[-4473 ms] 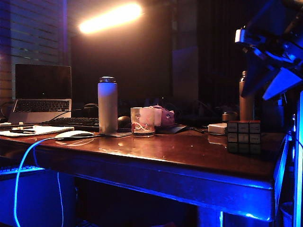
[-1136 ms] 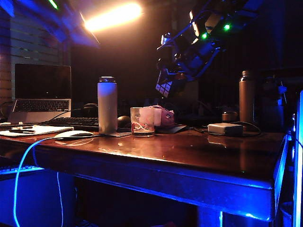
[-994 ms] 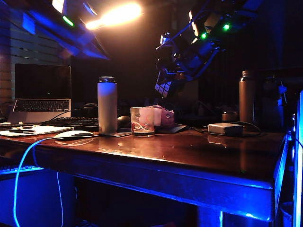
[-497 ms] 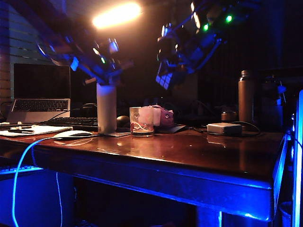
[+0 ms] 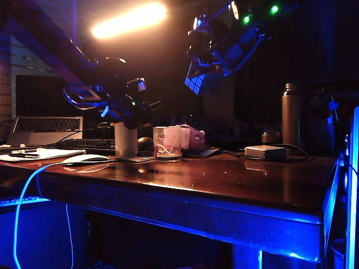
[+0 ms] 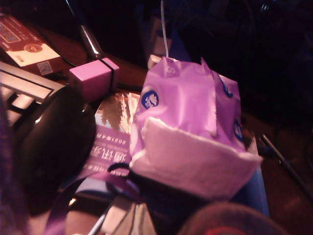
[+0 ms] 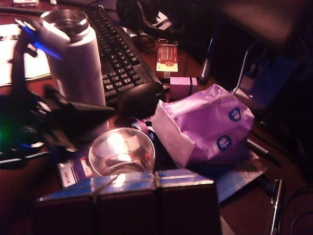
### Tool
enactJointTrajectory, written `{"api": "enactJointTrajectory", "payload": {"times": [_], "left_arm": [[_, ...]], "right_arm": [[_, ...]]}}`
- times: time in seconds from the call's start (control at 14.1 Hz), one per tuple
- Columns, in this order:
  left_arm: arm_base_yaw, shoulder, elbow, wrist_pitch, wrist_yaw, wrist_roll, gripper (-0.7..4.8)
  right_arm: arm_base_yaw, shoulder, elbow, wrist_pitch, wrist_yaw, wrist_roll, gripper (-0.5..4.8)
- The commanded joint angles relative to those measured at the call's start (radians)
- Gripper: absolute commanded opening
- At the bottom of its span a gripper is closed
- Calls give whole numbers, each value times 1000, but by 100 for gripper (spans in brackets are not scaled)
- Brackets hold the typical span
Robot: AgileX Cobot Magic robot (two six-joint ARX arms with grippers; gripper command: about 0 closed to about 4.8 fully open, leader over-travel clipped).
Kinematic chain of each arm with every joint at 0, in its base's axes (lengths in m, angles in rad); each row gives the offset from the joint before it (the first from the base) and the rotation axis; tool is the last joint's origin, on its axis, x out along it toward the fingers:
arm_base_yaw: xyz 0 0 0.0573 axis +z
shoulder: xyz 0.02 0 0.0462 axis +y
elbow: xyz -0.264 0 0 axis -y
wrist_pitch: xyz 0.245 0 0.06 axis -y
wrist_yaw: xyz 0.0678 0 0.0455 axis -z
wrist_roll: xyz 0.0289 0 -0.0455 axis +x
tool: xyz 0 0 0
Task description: Stack the Rubik's Cube on top of the glass cup.
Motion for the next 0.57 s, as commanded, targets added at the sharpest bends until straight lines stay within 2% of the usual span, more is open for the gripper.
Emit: {"api": "enactJointTrajectory", "payload": {"times": [0.07,0.28,0.57], "left_arm": [[-1,59,77,20,68,-85,-3],[-10,76,110,2,151,-85,-3],[-14,76,110,-96,253,-66,-3]], "right_arm": [[1,-18,6,33,-3,5,305],[1,-18,6,35,-1,4,305],[1,-18,6,34,-1,4,305]]}}
